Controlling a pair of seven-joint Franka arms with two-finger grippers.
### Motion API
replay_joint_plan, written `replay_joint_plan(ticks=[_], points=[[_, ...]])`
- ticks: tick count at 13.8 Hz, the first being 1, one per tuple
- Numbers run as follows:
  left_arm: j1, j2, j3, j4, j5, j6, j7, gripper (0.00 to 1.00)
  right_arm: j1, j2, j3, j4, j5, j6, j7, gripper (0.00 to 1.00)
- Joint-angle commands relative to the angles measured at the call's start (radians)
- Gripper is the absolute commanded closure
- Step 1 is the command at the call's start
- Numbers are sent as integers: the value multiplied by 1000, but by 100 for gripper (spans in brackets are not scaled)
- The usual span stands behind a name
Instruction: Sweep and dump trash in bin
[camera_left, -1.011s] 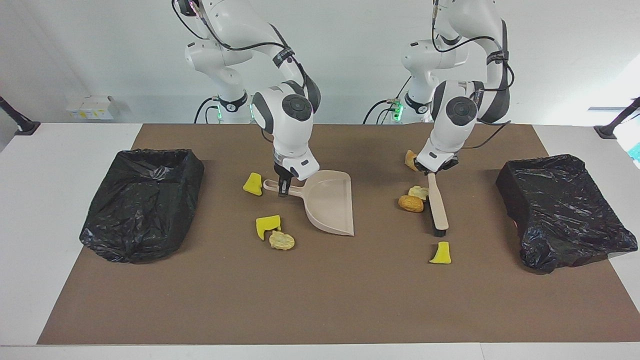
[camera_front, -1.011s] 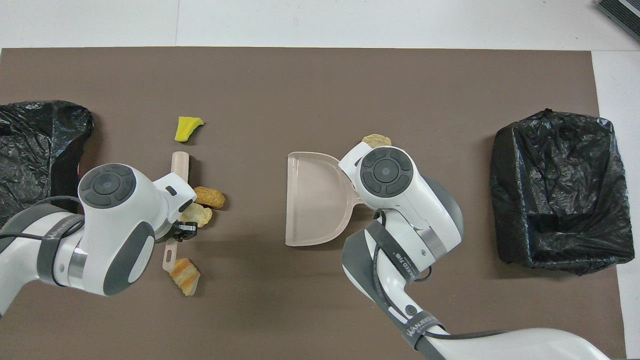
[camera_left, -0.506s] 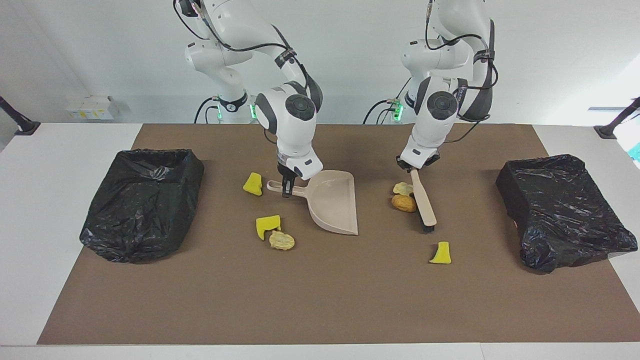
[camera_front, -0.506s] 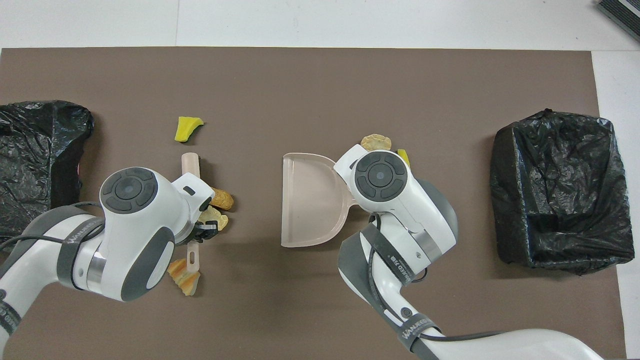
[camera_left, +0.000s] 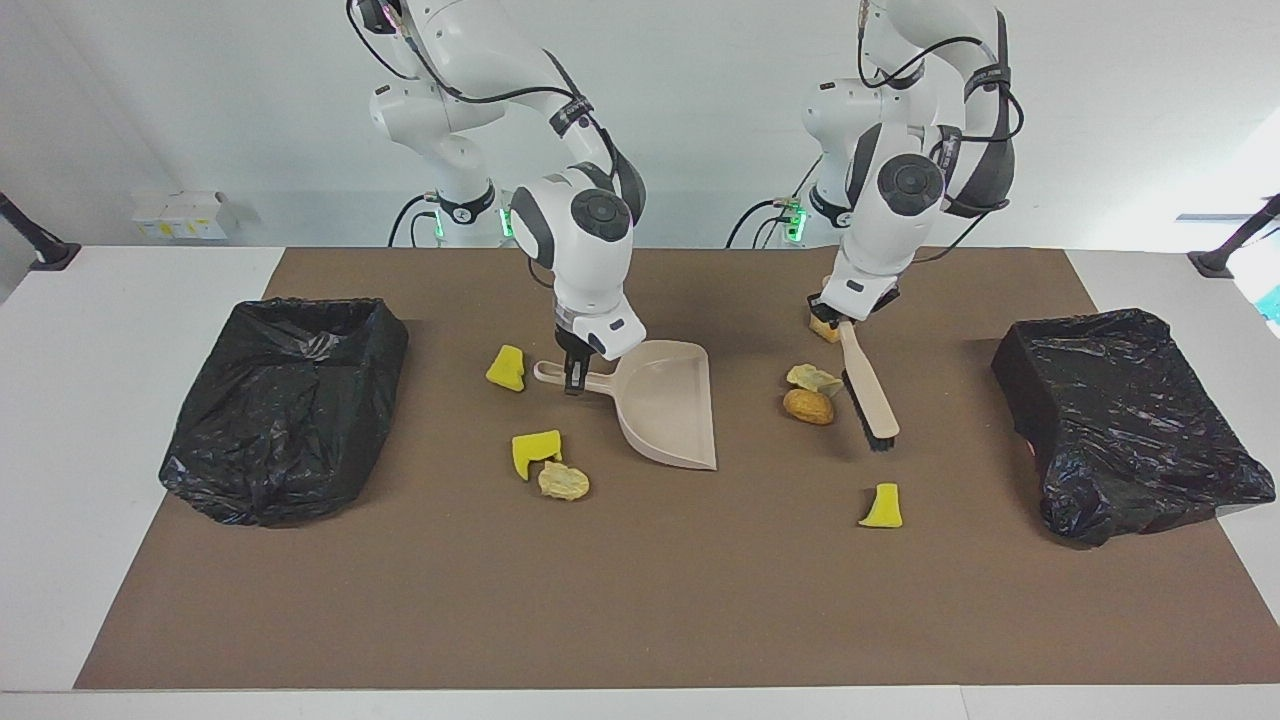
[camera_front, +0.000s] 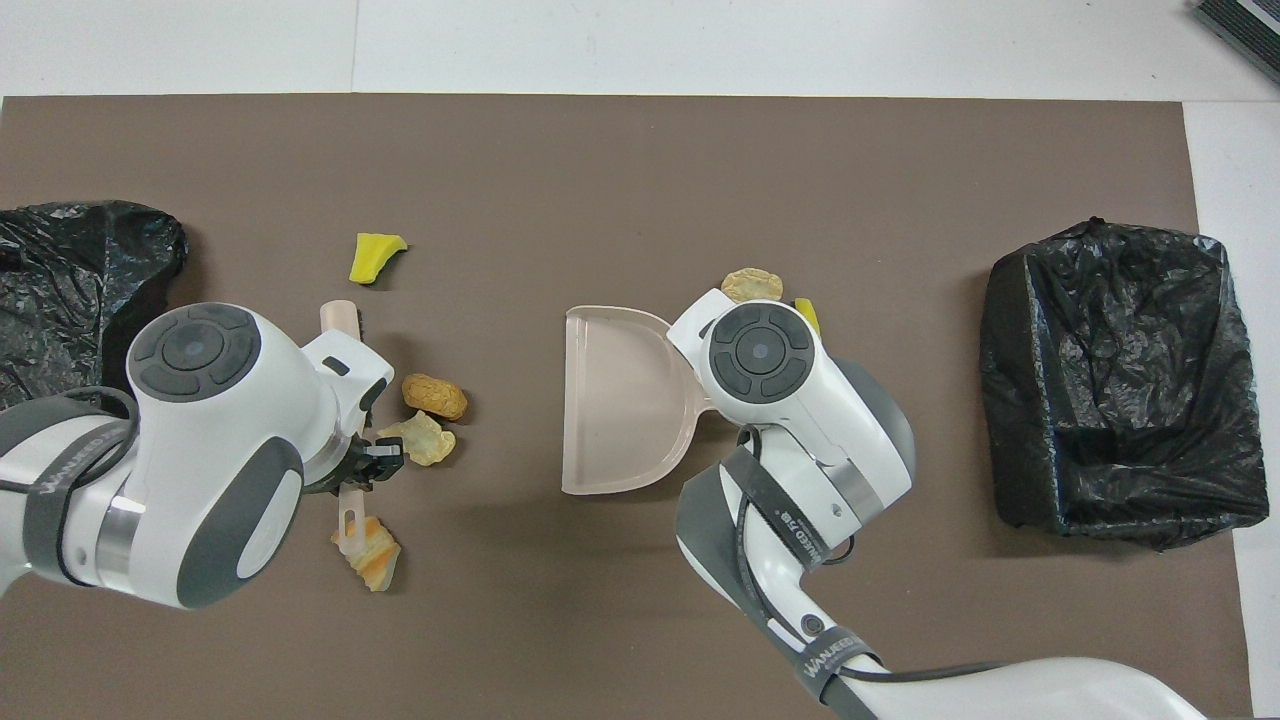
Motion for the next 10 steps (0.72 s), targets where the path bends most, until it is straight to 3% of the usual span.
replay_joint_plan(ticks=[1,7,10], points=[[37,-73,2,-10,-13,-126,-29,100,-11,2,7,-11,5,8,-9,100],[154,-124,2,-48,-16,-338,-21,100,-2,-9,7,-5,-6,-45,-68,100],[163,-209,2,-149,-25,-362,-41,100,-3,-9,7,-5,-6,-39,-83,100]])
